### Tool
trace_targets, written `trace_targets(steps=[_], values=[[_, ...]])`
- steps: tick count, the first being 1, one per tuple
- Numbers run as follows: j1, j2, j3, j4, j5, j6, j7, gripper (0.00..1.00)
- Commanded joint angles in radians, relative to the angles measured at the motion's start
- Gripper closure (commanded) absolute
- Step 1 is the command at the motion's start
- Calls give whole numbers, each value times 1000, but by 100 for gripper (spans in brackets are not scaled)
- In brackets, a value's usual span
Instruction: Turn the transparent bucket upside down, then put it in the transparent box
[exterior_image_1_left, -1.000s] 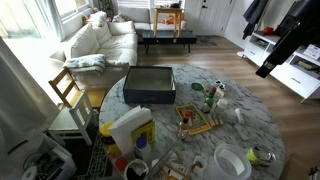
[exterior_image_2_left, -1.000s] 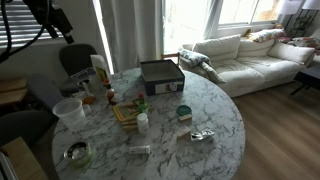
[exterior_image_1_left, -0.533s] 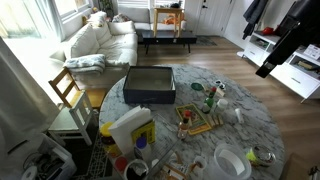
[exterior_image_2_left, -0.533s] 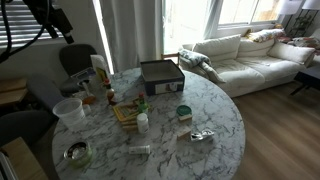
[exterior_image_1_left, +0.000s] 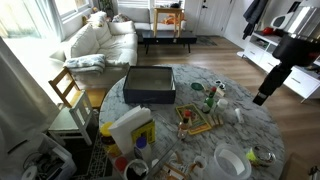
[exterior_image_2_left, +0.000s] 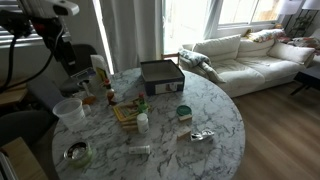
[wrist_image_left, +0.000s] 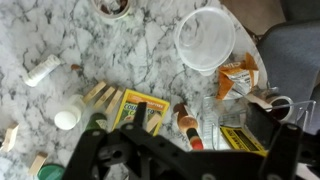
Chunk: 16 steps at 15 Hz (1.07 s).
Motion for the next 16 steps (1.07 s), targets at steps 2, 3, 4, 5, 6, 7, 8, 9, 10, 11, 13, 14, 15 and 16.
trace_targets(steps=[2, 3, 4, 5, 6, 7, 8, 9, 10, 11, 13, 14, 15, 16], values=[[17, -31, -42, -187, 122, 90, -69, 0], [19, -31, -43, -220, 140, 117, -85, 0], [22, -26, -45, -248, 160, 140, -99, 0], [24, -19, -49, -272, 184, 153, -107, 0], [6, 0, -28, -208, 139, 109, -77, 0], [9, 0, -30, -233, 152, 124, -85, 0], [10, 0, -32, -246, 158, 130, -88, 0], [10, 0, -33, -250, 160, 131, -89, 0], [10, -1, -33, -250, 161, 131, -90, 0], [10, -2, -33, -250, 162, 131, -90, 0], [10, -3, -34, -250, 162, 131, -90, 0], [16, 12, -43, -263, 183, 155, -102, 0], [14, 17, -33, -281, 189, 192, -84, 0], [14, 29, -30, -290, 186, 209, -84, 0]])
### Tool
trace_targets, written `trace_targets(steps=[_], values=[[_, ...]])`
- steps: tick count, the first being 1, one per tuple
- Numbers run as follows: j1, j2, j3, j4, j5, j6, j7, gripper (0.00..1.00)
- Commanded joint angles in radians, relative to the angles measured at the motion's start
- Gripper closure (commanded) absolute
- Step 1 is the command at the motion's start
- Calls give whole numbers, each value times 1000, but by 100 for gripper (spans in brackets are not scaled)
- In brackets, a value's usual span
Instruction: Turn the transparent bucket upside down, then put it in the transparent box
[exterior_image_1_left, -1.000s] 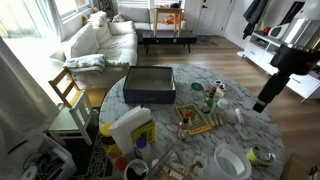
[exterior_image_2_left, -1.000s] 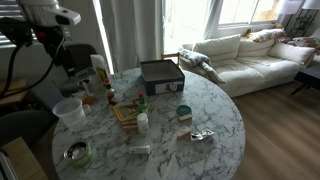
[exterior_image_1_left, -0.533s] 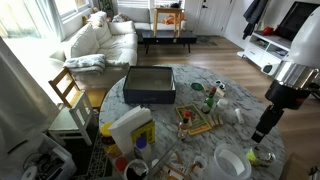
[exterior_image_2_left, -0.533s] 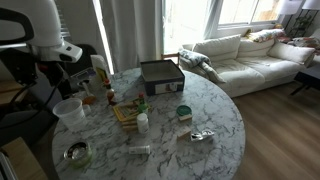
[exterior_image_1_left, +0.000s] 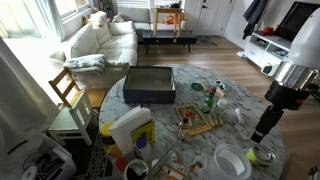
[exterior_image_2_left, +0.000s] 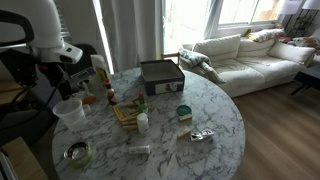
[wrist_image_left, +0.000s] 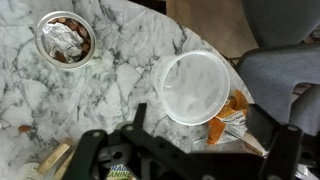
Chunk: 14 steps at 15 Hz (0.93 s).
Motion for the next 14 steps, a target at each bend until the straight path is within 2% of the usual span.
trace_targets(steps=[1, 3, 4, 11, 13, 14], values=[[2, 34, 7, -49, 14, 90, 4, 0], [1, 54, 12, -76, 2, 134, 3, 0], [6, 101, 10, -41, 4, 143, 1, 0], [14, 256, 31, -48, 1, 315, 22, 0], [15, 296, 34, -48, 2, 346, 20, 5], [16, 315, 35, -47, 3, 357, 18, 23]])
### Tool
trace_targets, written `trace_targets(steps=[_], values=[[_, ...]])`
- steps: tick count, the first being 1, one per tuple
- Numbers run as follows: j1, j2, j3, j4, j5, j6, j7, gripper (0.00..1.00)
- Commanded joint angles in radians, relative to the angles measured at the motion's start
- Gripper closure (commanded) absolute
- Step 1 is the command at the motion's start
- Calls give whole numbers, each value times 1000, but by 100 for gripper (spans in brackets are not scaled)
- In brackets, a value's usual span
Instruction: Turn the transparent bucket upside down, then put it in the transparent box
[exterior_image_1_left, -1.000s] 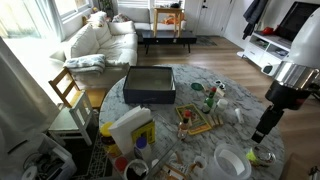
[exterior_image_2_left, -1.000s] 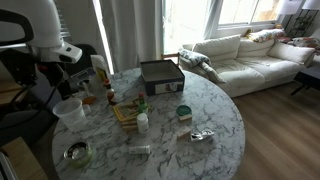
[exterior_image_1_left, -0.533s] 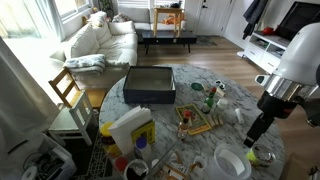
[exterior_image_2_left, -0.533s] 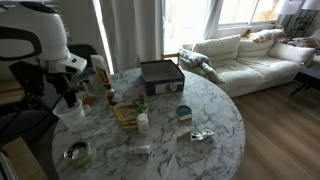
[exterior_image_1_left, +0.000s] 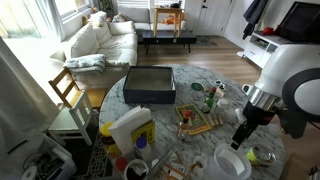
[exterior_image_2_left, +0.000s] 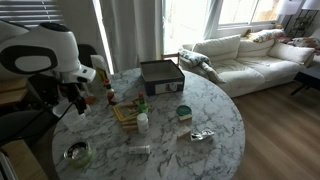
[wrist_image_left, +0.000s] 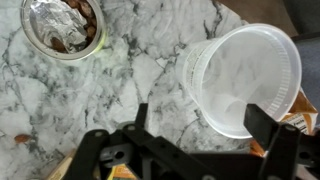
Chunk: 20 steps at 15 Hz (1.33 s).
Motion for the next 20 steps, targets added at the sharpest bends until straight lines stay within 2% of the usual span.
trace_targets(steps=[1, 6, 9, 10, 13, 16, 20], values=[[8, 83, 9, 1, -2, 59, 16, 29], [-6, 144, 24, 2, -30, 86, 64, 69], [-33, 144, 40, 5, -127, 63, 172, 93], [-44, 138, 46, 6, -175, 51, 211, 99], [-67, 103, 63, 12, -305, 8, 313, 100], [-79, 69, 90, 42, -428, -81, 392, 98], [-68, 71, 160, 106, -585, -192, 502, 98]])
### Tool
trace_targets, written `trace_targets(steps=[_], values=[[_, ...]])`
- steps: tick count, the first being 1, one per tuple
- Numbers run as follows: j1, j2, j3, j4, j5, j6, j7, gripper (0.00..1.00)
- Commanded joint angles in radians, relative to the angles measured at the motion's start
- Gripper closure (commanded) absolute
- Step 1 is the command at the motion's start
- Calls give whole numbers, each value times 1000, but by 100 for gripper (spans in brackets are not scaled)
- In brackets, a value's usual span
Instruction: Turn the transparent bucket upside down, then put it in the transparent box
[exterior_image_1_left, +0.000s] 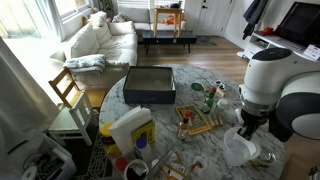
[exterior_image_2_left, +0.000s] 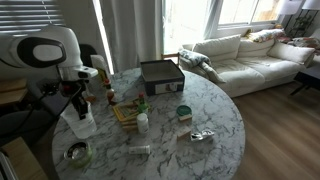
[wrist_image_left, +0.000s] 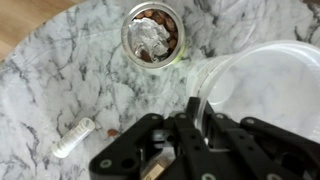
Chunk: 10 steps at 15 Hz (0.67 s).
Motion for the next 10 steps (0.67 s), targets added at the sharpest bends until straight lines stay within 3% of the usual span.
trace_targets(steps=[1, 6, 9, 10], values=[[0, -2, 74, 40, -138, -77, 113, 98], [-4, 47, 153, 44, -355, -64, 354, 98], [4, 68, 150, 37, -454, -62, 483, 98], [9, 78, 141, 37, -471, -58, 517, 69]])
